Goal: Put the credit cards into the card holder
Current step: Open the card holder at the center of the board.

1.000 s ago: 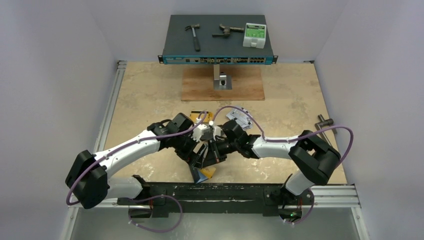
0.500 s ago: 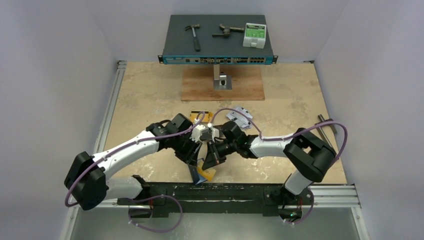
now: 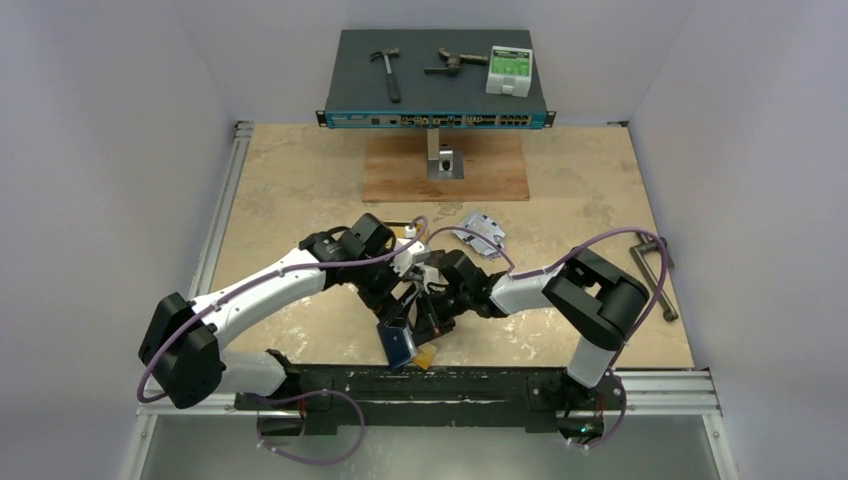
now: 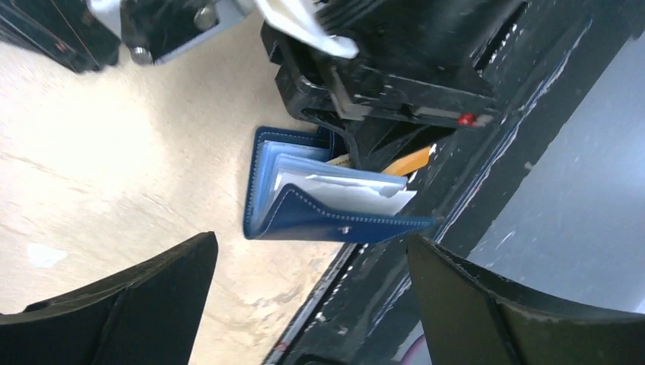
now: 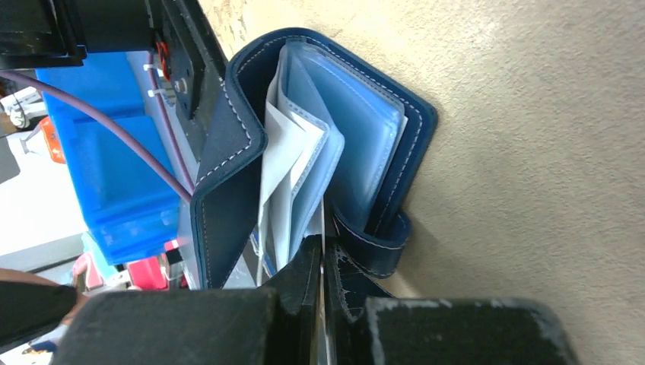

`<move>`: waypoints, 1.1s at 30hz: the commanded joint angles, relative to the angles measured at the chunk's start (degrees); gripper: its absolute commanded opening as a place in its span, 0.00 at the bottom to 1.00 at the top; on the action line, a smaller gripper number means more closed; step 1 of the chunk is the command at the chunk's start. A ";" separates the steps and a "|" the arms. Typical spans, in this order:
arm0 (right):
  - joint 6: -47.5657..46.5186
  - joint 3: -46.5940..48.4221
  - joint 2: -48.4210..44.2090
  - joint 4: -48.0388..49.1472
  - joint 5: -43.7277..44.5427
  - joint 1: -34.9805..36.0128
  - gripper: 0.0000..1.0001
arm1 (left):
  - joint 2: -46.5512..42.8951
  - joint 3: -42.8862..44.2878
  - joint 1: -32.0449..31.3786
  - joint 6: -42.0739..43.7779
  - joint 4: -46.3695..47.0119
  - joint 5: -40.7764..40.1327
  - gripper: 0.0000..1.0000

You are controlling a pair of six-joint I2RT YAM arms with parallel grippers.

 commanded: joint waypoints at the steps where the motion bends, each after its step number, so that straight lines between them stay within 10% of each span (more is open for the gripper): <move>1: -2.67 -0.07 1.61 -0.08 2.34 0.26 0.00 | 1.48 5.76 -1.24 13.83 -8.12 1.13 0.95; 10: 0.23 -3.62 1.77 5.55 2.07 -0.06 0.00 | -9.84 -9.98 -5.48 47.11 -2.39 -5.06 0.81; 22: 1.90 -6.75 -0.25 8.06 2.05 -2.01 0.00 | -2.45 -18.18 -14.86 60.60 19.99 -10.78 0.00; 33: 3.51 -9.91 -2.76 9.15 5.33 -3.34 0.00 | 6.23 -12.98 -14.75 61.03 29.45 -18.60 0.00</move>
